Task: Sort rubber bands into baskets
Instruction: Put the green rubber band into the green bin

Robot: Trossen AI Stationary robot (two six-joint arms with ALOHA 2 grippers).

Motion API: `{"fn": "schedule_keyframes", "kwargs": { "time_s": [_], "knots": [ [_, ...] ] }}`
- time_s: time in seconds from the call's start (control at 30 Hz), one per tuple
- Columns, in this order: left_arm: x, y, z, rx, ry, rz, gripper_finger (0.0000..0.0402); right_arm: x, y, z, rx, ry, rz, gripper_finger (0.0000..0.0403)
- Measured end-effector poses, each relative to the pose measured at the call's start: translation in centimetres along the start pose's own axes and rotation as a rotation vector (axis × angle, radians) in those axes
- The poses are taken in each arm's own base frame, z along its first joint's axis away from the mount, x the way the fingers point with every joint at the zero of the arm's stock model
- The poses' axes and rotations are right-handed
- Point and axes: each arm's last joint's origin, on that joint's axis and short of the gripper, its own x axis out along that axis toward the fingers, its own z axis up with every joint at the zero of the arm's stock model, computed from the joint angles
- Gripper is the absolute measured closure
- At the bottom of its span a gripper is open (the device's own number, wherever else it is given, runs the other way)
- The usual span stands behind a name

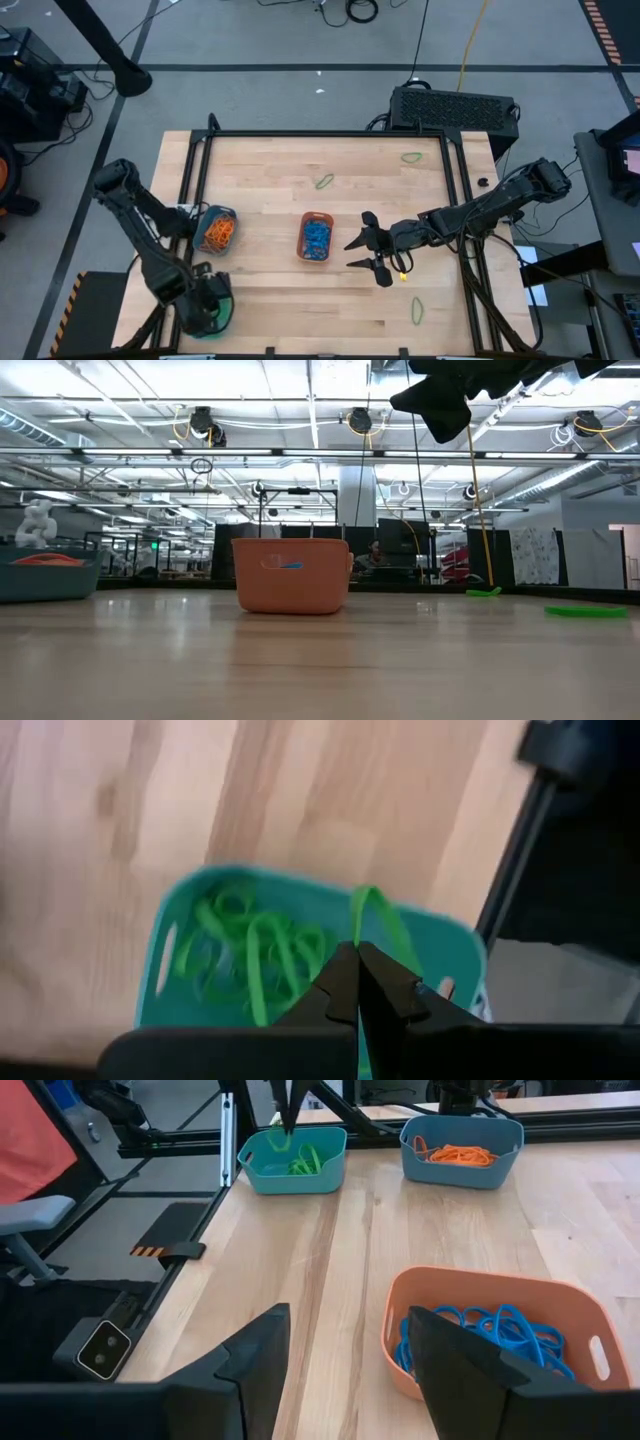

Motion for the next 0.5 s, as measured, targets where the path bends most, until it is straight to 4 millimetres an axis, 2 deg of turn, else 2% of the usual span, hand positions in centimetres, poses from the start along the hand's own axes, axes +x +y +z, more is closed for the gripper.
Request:
{"fn": "schedule_keyframes", "kwargs": {
  "time_s": [0.27, 0.5],
  "knots": [
    [-0.1, 0.4, -1.2, -0.112, 0.040, 0.063, 0.0400, 0.0, 0.0, 0.0, 0.000, -0.001, 0.000, 0.0209],
    [-0.1, 0.8, -1.4, -0.115, 0.056, 0.112, 0.0398, 0.0, 0.0, 0.0, 0.000, -0.001, 0.000, 0.0209]
  ]
}}
